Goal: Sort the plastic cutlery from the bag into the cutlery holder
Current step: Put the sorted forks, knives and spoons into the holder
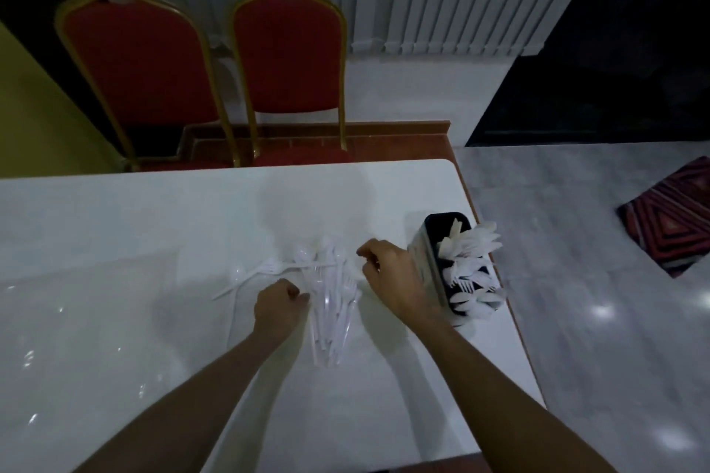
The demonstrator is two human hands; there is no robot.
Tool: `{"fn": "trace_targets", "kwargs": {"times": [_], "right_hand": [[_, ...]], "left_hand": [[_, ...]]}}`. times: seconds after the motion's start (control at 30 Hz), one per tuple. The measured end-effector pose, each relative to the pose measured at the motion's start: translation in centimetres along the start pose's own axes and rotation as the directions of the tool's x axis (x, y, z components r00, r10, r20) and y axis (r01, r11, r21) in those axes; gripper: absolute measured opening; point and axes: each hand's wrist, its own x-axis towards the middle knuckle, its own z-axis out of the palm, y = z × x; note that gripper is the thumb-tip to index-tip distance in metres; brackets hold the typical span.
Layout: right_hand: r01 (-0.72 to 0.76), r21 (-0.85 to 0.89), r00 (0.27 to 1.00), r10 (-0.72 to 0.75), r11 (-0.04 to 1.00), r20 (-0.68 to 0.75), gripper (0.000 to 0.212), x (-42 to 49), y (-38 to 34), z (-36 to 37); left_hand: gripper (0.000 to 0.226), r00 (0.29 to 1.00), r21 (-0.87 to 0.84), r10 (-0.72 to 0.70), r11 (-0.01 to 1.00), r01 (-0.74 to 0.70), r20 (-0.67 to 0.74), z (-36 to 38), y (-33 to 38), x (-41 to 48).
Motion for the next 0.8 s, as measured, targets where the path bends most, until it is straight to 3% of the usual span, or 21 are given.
{"fn": "trace_targets", "kwargs": {"times": [0.1, 0.27, 0.4, 0.5, 0.6, 0.8], "right_hand": [[-0.213, -0.035, 0.975, 0.214, 0.976, 0.056, 0.023, -1.3, 0.7, 3.7], [-0.399, -0.059, 0.915, 0.401, 0.915, 0.032, 0.016, -2.8, 1.2, 6.8], [-0.427, -0.052, 0.901, 0.430, 0.903, 0.063, 0.054, -2.9, 0.1, 8.8], [-0.398, -0.069, 0.909, 0.403, 0.915, 0.103, 0.068, -2.6, -0.8, 10.0], [-0.368, -0.078, 0.918, 0.376, 0.926, 0.125, 0.056, -2.3, -0.7, 10.5], [-0.413, -0.023, 0.910, 0.412, 0.910, -0.043, 0.030, -1.2, 0.4, 9.4]], "left_hand": [[0.032, 0.993, 0.048, -0.085, 0.995, 0.082, 0.077, 1.0, -1.2, -0.7], [0.050, 0.993, 0.040, -0.075, 0.997, 0.072, 0.090, 2.2, -1.2, -0.1], [0.046, 0.991, 0.026, -0.085, 0.996, 0.082, 0.101, 1.3, -1.5, 0.0], [0.034, 0.987, -0.027, -0.119, 0.992, 0.123, 0.110, 0.2, -3.1, 0.1], [0.018, 0.982, -0.095, -0.095, 0.989, 0.111, 0.163, -1.5, -5.2, 0.4], [0.020, 0.983, -0.215, -0.048, 0.973, 0.087, 0.179, -4.9, -8.8, 0.0]]}}
